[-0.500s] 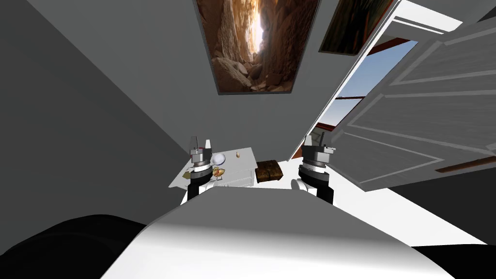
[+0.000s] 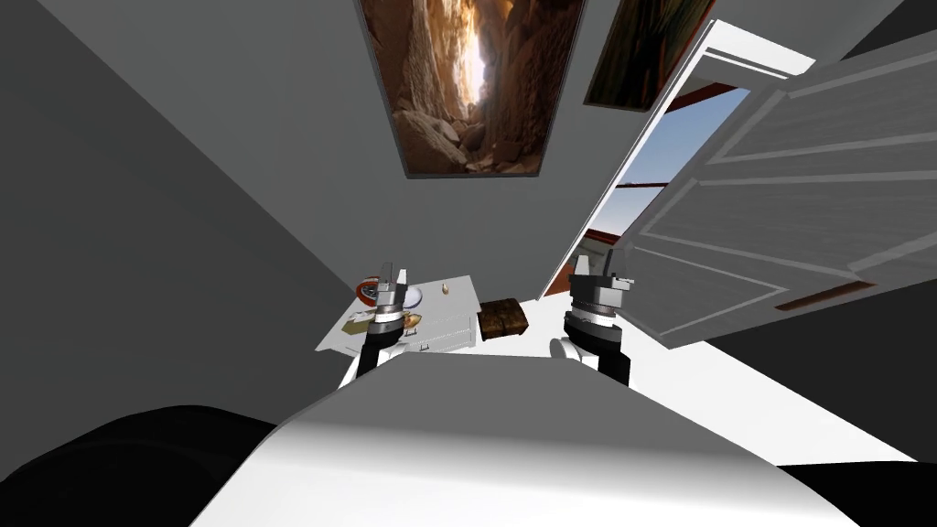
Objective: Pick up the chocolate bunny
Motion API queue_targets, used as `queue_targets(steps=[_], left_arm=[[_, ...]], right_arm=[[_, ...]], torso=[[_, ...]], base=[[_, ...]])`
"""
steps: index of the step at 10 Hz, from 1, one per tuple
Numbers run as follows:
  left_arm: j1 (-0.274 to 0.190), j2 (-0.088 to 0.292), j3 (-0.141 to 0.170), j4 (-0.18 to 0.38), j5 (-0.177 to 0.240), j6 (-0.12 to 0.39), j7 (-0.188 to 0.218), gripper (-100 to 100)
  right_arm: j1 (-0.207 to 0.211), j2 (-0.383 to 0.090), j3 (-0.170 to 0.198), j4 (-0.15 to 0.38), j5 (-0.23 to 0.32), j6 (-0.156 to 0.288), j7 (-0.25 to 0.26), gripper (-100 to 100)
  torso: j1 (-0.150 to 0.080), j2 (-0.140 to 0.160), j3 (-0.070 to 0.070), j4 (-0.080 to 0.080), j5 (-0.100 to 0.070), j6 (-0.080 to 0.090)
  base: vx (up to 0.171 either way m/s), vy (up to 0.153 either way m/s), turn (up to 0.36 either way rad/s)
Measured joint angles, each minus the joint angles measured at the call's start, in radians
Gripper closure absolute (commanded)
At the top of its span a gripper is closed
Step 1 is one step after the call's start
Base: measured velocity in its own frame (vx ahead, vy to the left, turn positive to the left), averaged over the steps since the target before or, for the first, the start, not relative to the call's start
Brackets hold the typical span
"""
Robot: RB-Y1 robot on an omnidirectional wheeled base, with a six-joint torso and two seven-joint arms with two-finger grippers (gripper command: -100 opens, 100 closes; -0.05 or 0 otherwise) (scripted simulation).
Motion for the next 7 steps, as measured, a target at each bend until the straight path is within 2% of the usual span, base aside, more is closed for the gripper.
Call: queue_targets(steps=[2, 5, 7], left_arm=[[0.011, 0.041, -0.008, 0.022, -0.008, 0.036, -0.001, -100], [-0.010, 0.113, -0.012, 0.087, -0.019, 0.117, 0.001, -100], [-0.013, 0.151, -0.032, 0.129, -0.036, 0.173, -0.007, -100]], right_arm=[[0.000, 0.000, 0.000, 0.000, 0.000, 0.000, 0.000, 0], [0.000, 0.000, 0.000, 0.000, 0.000, 0.000, 0.000, 0], [0.000, 0.000, 0.000, 0.000, 0.000, 0.000, 0.000, 0]], torso=[[0.000, 0.001, 0.000, 0.000, 0.000, 0.000], [-0.001, 0.001, 0.000, 0.000, 0.000, 0.000], [-0.001, 0.001, 0.000, 0.000, 0.000, 0.000]], base=[[-0.069, -0.070, -0.091], [-0.062, -0.076, -0.127], [-0.054, -0.062, -0.076]])
